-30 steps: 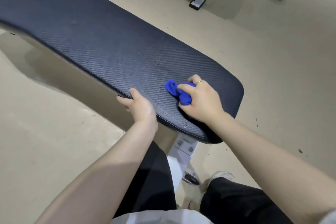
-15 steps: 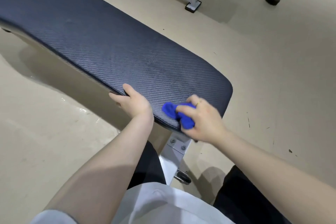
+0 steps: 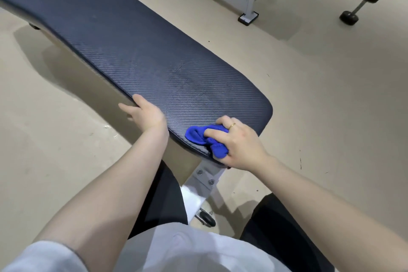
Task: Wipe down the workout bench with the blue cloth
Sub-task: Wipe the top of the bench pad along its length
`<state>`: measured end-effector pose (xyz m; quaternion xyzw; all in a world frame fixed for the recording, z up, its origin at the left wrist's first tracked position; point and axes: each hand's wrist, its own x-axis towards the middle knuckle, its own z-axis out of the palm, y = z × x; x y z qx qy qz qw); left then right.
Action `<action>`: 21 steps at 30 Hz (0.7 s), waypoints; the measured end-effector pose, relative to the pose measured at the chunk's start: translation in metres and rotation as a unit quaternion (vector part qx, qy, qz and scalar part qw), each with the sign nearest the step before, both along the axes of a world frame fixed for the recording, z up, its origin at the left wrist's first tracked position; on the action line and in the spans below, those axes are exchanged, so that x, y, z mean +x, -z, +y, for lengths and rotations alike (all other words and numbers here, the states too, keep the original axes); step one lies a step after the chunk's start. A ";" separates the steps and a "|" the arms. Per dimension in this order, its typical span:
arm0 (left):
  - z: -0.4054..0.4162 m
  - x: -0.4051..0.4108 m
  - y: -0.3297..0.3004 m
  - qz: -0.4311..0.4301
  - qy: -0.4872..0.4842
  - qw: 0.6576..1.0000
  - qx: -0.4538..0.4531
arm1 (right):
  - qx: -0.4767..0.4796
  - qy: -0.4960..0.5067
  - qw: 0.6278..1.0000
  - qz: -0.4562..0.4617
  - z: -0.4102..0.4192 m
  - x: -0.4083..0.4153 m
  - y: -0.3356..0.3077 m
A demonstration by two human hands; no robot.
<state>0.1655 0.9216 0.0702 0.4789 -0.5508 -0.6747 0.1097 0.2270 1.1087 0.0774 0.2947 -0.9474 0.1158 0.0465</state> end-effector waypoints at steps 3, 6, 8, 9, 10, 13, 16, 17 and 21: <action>0.015 0.024 -0.001 0.015 0.047 0.999 -0.009 | -0.002 0.057 0.997 0.044 0.038 -0.026 0.006; 0.046 0.048 -0.003 0.024 0.059 0.998 -0.021 | -0.046 0.302 0.952 0.010 0.072 -0.047 0.006; 0.062 0.050 -0.008 -0.004 0.045 0.998 -0.039 | -0.043 0.297 0.954 -0.004 0.074 -0.048 0.005; 0.067 0.047 -0.010 -0.025 0.035 0.998 -0.054 | -0.046 0.244 0.969 0.004 0.069 -0.045 0.004; 0.069 0.044 -0.010 -0.043 0.025 0.996 -0.067 | -0.045 0.171 0.984 0.021 0.065 -0.039 0.004; 0.073 0.038 -0.005 -0.066 0.007 0.993 -0.102 | -0.026 -0.008 0.998 0.047 0.066 -0.036 0.011; 0.076 0.037 0.000 -0.075 -0.005 0.986 -0.147 | -0.054 0.148 0.988 0.006 0.074 -0.086 0.008; 0.077 0.037 0.001 -0.081 -0.009 0.985 -0.155 | -0.057 0.222 0.973 -0.017 0.075 -0.104 0.007; 0.080 0.035 -0.001 -0.100 -0.016 0.981 -0.166 | -0.061 0.296 0.952 -0.051 0.050 -0.122 0.000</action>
